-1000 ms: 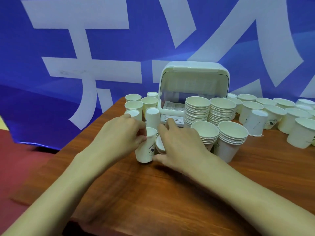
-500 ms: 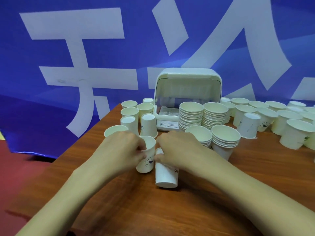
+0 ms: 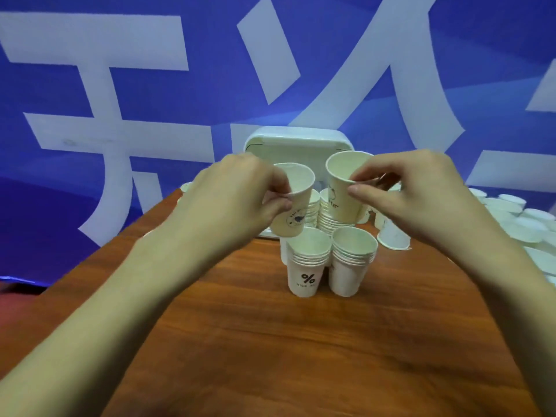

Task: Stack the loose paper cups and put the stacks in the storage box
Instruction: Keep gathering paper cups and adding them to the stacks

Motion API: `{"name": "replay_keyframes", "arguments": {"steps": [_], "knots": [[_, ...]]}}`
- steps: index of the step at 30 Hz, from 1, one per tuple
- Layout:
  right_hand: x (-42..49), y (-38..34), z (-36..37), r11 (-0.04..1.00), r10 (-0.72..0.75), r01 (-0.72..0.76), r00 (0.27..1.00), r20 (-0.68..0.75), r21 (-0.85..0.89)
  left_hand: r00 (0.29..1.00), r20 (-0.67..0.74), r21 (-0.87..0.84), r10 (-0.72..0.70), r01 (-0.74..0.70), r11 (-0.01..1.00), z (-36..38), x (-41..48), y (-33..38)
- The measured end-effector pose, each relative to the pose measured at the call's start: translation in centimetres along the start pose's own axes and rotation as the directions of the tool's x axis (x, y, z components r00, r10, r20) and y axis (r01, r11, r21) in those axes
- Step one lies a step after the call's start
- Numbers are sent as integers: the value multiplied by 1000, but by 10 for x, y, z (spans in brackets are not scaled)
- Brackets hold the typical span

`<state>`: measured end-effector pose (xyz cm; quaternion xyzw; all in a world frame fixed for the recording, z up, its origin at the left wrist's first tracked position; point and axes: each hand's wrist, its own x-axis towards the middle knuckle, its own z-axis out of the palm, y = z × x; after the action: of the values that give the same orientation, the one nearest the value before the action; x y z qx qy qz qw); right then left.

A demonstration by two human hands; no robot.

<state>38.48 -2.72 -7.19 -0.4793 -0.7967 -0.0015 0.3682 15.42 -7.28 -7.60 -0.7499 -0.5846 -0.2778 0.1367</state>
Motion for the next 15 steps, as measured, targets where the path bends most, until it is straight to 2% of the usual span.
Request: {"name": "replay_keyframes", "arguments": {"steps": [8,15], "knots": [[-17,46,6,996,85,-86,996,35,7,994,105,6,36,-37,999,40,16,32],[-23,56,14,994,72,-77,994,78,71,984,166,51,62,-71,996,52,17,34]]}}
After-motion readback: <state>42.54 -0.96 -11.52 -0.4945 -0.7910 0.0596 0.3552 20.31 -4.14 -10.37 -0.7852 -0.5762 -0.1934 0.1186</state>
